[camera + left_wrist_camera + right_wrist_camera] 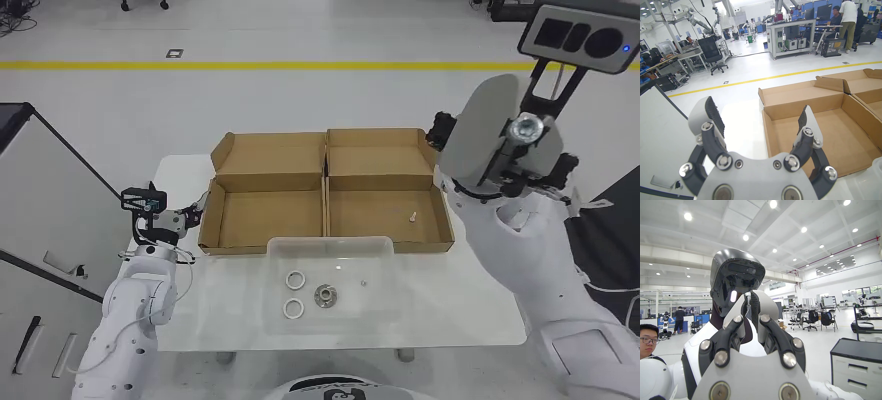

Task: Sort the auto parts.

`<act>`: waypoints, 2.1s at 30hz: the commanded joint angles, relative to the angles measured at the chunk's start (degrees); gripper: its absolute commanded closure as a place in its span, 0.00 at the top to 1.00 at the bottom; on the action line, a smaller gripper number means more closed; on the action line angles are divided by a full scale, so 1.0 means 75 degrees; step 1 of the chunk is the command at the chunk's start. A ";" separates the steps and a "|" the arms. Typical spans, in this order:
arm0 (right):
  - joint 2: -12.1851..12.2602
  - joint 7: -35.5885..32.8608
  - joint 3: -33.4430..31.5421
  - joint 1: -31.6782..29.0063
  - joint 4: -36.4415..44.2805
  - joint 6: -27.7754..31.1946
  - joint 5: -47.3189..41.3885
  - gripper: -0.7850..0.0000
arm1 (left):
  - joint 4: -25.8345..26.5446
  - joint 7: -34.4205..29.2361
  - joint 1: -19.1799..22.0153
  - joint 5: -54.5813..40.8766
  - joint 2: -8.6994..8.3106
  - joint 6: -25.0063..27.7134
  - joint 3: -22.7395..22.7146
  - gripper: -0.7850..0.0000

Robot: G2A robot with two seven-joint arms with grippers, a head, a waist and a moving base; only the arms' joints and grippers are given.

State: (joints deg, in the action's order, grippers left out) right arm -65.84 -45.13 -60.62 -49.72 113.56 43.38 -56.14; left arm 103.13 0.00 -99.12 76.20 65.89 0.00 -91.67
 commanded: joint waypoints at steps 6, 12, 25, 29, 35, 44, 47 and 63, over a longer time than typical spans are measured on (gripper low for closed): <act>0.0000 -0.0001 -0.0001 0.0000 0.0000 -0.0002 0.0002 0.00 | 0.0000 0.0000 0.0000 0.0000 0.0000 0.0000 0.0000 1.00; 0.0000 -0.0001 -0.0001 0.0000 0.0000 -0.0002 0.0002 0.00 | 0.0000 0.0000 0.0000 0.0000 0.0000 0.0000 0.0000 1.00; 0.0507 -0.1657 -0.2748 -0.1600 -0.0100 -0.2679 0.1507 0.00 | 0.0000 0.0000 0.0000 0.0000 0.0000 0.0000 0.0000 1.00; 0.0705 -0.2521 -0.3707 -0.1760 -0.0108 -0.3588 0.2653 0.00 | 0.0000 0.0000 0.0000 0.0000 0.0000 0.0000 0.0000 1.00; 0.0952 -0.4073 -0.4207 -0.0994 -0.0339 -0.4211 0.4543 0.00 | 0.0000 0.0000 0.0000 0.0000 0.0000 0.0000 0.0000 1.00; 0.1156 -0.5716 -0.2729 0.1231 -0.1494 -0.3612 0.7305 0.00 | 0.0000 0.0000 0.0000 0.0000 0.0000 0.0000 0.0000 1.00; 0.1207 -0.5716 -0.1837 0.1690 -0.1711 -0.3612 0.7948 0.00 | 0.0000 0.0000 0.0000 0.0000 0.0000 0.0000 0.0000 1.00; 0.1353 -0.5268 0.2722 0.3678 -0.3350 -0.3164 1.0028 0.00 | 0.0000 0.0000 0.0000 0.0000 0.0000 0.0000 0.0000 1.00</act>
State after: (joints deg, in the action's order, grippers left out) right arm -55.58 -84.94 -42.34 -22.80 89.71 19.36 18.90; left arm 103.13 0.00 -99.12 76.20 65.89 0.00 -91.67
